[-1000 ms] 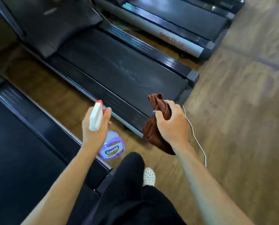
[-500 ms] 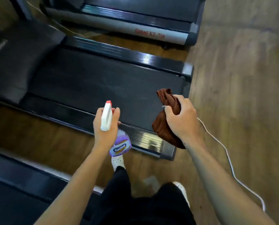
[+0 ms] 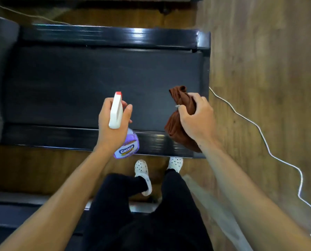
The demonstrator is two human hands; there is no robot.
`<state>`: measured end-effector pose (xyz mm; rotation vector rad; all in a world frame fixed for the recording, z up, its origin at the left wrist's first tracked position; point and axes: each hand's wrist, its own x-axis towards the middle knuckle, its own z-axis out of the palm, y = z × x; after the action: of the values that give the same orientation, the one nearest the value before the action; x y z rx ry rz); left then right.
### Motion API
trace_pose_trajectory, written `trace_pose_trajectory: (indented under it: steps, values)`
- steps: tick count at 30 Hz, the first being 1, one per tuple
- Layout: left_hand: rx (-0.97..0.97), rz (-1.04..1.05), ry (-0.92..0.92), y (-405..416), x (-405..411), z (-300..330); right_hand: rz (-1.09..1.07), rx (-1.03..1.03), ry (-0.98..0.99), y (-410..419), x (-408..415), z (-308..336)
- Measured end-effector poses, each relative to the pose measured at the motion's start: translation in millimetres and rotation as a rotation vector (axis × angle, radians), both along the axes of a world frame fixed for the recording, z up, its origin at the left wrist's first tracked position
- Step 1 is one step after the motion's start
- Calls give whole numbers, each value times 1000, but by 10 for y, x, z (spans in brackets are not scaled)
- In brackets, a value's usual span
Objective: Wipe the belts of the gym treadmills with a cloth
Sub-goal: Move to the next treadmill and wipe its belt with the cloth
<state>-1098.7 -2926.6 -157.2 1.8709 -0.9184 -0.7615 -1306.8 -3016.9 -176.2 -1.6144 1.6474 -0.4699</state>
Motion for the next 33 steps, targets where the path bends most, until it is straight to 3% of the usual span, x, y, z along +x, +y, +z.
trace_pose_trajectory:
  steps: [5, 13, 19, 23, 28, 33]
  values:
    - [27, -46, 3, -136, 407, -279, 22, -13, 22, -86, 559, -285]
    - [51, -156, 163, -463, 1110, -992, -254, -37, 132, 283, 1099, -711]
    - [222, -385, 226, -584, 1107, -1573, -485, -28, 159, 638, 1072, -1057]
    - [315, -474, 340, -678, 897, -2135, -582, -77, 119, 547, 1047, -1633]
    - [356, -233, 295, -814, 1155, -2984, -723, -119, 126, 481, 1196, -2306]
    - [321, -130, 319, -779, 1934, -3655, -575, -133, 132, 416, 2087, -3034]
